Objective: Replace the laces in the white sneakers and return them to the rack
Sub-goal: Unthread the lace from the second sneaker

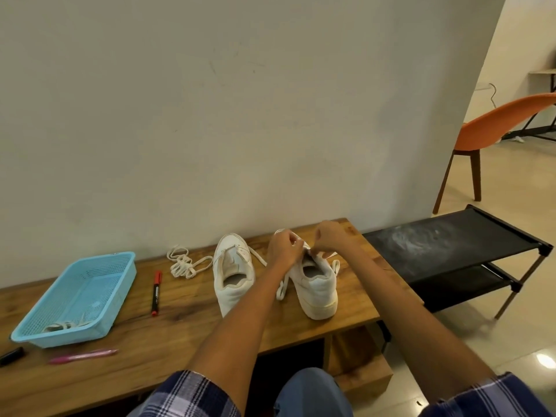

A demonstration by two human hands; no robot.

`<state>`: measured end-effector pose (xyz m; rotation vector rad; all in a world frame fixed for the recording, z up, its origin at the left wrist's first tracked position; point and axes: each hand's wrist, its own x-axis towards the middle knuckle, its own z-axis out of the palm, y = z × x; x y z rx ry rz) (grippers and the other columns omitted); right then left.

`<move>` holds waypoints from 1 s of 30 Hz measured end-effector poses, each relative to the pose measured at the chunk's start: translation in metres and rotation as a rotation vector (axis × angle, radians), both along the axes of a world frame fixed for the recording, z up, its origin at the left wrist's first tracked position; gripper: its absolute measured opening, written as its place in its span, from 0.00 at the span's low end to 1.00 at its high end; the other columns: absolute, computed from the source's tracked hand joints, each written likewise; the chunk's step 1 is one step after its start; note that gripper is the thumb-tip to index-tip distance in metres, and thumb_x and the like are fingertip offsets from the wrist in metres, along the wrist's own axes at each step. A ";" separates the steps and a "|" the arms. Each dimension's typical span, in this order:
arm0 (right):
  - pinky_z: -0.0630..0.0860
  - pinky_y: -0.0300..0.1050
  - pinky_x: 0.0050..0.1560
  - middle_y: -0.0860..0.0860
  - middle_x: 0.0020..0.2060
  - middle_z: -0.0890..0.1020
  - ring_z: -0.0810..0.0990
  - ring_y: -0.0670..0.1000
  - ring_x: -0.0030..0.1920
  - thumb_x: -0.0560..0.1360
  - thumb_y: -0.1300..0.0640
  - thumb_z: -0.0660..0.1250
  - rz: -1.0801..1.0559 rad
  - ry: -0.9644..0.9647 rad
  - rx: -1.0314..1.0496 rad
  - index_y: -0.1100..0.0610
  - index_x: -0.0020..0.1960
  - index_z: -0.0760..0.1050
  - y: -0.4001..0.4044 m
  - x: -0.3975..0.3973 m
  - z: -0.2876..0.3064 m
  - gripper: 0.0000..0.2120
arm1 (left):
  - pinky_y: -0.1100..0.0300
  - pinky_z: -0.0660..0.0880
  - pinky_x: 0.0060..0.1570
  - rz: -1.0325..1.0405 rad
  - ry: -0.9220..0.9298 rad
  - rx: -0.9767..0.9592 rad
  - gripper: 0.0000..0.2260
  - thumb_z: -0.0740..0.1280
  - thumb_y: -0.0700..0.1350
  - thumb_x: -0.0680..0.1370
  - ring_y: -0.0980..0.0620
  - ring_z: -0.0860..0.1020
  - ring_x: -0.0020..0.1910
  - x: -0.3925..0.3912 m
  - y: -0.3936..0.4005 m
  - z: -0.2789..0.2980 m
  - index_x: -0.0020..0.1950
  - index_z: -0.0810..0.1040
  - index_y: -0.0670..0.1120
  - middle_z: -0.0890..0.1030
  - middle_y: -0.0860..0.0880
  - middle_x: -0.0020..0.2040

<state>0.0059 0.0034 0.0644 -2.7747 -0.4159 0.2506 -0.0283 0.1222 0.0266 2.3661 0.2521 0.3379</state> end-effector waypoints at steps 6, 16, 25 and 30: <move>0.66 0.40 0.31 0.51 0.26 0.66 0.63 0.46 0.27 0.75 0.62 0.63 -0.062 -0.194 0.022 0.57 0.29 0.61 0.010 -0.012 -0.026 0.18 | 0.61 0.73 0.46 -0.082 0.091 0.146 0.05 0.66 0.39 0.73 0.49 0.79 0.47 -0.002 -0.009 0.011 0.42 0.82 0.43 0.83 0.45 0.47; 0.60 0.43 0.31 0.50 0.24 0.64 0.62 0.48 0.28 0.74 0.59 0.66 -0.420 -0.069 0.781 0.55 0.25 0.62 0.002 -0.019 -0.065 0.21 | 0.63 0.67 0.42 -0.046 0.024 0.154 0.10 0.59 0.37 0.78 0.45 0.78 0.50 -0.011 -0.018 -0.001 0.52 0.79 0.38 0.81 0.41 0.50; 0.70 0.46 0.35 0.52 0.26 0.72 0.70 0.50 0.31 0.76 0.61 0.62 -0.354 -0.161 0.693 0.57 0.27 0.68 0.002 -0.020 -0.072 0.18 | 0.62 0.67 0.39 -0.128 0.021 0.411 0.08 0.58 0.39 0.80 0.46 0.79 0.48 -0.013 -0.026 -0.001 0.52 0.76 0.37 0.81 0.41 0.49; 0.63 0.41 0.29 0.51 0.23 0.69 0.65 0.47 0.26 0.74 0.62 0.62 -0.330 -0.186 0.686 0.58 0.27 0.68 0.002 -0.021 -0.071 0.17 | 0.64 0.64 0.38 0.085 -0.066 0.144 0.07 0.61 0.41 0.79 0.50 0.75 0.43 -0.019 -0.028 -0.007 0.48 0.77 0.39 0.81 0.43 0.47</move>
